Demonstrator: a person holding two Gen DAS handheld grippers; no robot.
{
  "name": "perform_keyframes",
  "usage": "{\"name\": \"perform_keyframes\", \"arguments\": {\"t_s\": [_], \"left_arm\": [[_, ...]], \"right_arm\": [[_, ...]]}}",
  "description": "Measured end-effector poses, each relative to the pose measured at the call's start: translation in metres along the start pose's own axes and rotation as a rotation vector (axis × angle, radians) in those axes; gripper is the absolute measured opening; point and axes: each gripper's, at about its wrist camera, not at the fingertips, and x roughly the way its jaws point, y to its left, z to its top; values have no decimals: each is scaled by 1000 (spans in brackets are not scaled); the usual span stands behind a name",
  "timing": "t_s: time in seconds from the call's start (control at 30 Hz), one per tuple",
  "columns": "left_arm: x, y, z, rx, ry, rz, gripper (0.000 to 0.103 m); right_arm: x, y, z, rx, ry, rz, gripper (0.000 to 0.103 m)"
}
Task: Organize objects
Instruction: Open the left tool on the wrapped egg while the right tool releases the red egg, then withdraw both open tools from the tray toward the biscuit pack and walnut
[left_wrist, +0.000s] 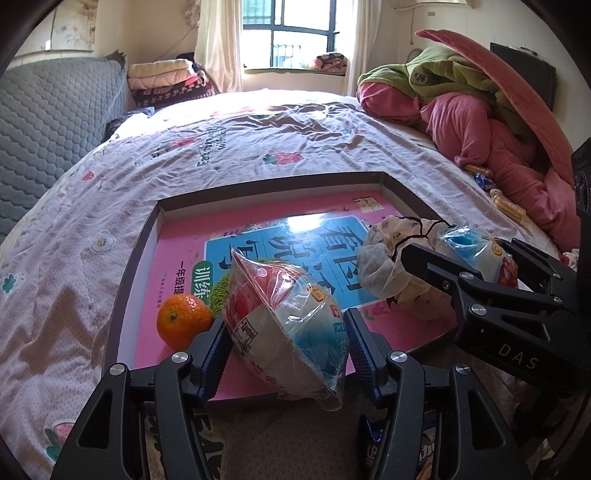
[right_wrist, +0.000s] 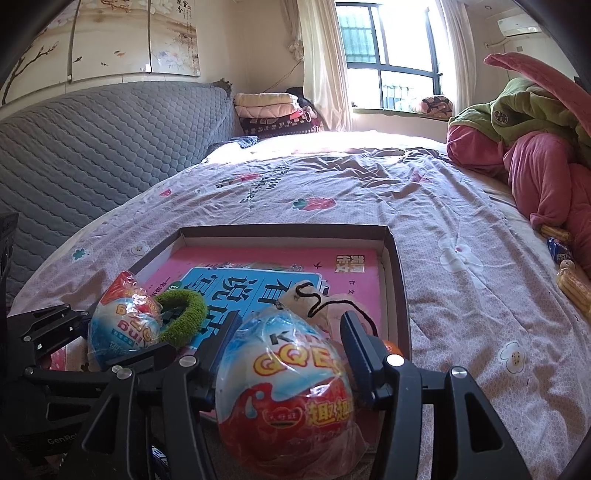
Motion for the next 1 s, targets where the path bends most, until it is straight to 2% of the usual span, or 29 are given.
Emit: {"name": "perform_keyframes", "arguments": {"t_s": [0.47, 1.0], "left_arm": [[-13, 8, 6, -60, -53, -36, 63], [-38, 18, 10, -103, -133, -58, 64]], "right_arm": [[-3, -1, 11, 8, -41, -35, 66], [-30, -5, 27, 47, -125, -6, 67]]}}
